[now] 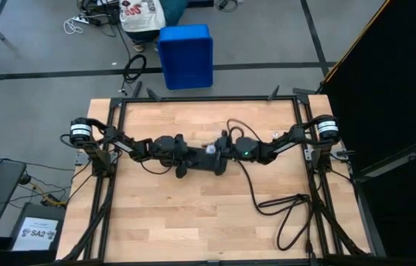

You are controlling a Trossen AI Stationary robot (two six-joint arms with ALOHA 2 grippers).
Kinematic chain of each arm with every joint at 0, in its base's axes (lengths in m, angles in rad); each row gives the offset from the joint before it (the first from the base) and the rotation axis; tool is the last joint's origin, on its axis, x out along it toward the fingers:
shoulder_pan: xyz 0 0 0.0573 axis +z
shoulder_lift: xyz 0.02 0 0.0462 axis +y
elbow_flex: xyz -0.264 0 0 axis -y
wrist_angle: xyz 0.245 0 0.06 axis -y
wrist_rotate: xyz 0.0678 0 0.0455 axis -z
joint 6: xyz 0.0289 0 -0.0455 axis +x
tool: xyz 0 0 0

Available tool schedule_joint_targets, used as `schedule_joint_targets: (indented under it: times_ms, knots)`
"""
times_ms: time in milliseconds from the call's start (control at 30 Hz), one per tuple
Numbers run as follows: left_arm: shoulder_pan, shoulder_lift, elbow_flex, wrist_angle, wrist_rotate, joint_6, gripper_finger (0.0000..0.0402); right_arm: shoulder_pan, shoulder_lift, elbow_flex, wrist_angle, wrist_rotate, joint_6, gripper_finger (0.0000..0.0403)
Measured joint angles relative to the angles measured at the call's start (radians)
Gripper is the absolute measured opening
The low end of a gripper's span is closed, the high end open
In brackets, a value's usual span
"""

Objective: Insert USB
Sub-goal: Remove the purple charger cable from the white charger adapter

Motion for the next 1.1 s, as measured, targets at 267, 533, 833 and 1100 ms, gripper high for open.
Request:
schedule_joint_targets:
  times_ms: [267, 533, 833, 1100]
  knots:
    - [0.000, -0.012, -0.006, 0.023, -0.001, 0.021, 0.0213, 0.003, -0.008, -0.003, -0.075, -0.087, -0.006, 0.0110]
    - [0.000, -0.117, -0.013, -0.038, 0.003, 0.016, 0.0213, 0.024, -0.010, -0.001, -0.198, -0.092, 0.010, 0.0110]
    - [0.000, -0.172, -0.009, 0.007, 0.005, 0.012, 0.0213, 0.044, -0.011, 0.000, -0.240, -0.093, -0.018, 0.0110]
    - [0.000, -0.177, -0.007, 0.160, 0.076, -0.002, 0.0213, 0.044, -0.011, 0.000, -0.251, -0.096, -0.036, 0.0110]
